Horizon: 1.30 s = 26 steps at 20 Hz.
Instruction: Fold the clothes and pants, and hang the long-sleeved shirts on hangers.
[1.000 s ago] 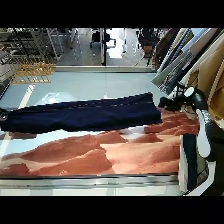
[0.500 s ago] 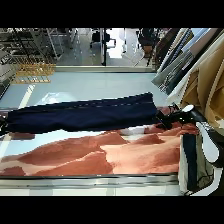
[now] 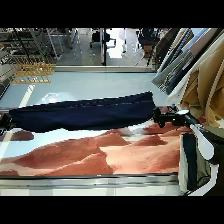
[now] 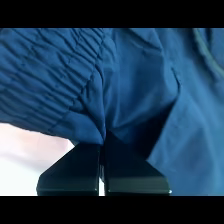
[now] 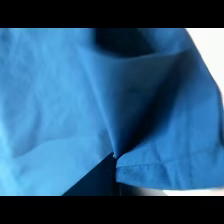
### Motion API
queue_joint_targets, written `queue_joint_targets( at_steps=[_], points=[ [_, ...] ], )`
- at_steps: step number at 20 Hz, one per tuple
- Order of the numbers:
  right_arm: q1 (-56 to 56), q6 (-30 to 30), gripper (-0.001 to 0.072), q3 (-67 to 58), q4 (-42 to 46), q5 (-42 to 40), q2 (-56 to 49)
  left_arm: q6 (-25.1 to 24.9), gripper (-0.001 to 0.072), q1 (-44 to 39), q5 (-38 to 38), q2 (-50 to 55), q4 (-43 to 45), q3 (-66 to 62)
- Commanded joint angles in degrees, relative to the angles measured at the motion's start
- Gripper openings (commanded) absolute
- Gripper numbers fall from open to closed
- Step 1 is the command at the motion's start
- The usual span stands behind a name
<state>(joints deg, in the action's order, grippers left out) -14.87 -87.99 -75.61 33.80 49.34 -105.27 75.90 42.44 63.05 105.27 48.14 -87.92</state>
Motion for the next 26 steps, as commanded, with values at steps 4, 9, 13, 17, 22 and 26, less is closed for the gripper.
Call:
queue_joint_targets(
  at_steps=[4,9,13,17,22,26],
  points=[
    [1.18,16.44,0.0009,-2.62,11.28,22.93,7.87,-1.95,0.0006,3.39,17.90,-0.33,5.22,-13.70],
    [7.65,15.26,0.0011,10.49,26.82,36.89,17.11,-2.05,0.0006,5.97,22.36,-2.08,30.29,-15.52],
    [15.89,10.75,0.0042,26.73,27.96,37.22,23.58,-4.72,0.0006,7.41,22.45,-2.03,35.12,-10.29],
    [12.57,7.65,0.0465,25.11,34.95,36.72,29.62,-2.16,0.0302,9.68,20.94,-2.36,31.19,-10.27],
    [-5.66,8.90,0.0469,22.93,35.19,32.76,30.97,1.73,0.0598,9.81,21.38,-5.51,27.30,-16.52],
    [-13.70,16.87,0.0469,22.93,23.47,25.73,27.15,-2.95,0.0597,7.41,21.51,-9.46,14.73,-16.68]
  ],
)
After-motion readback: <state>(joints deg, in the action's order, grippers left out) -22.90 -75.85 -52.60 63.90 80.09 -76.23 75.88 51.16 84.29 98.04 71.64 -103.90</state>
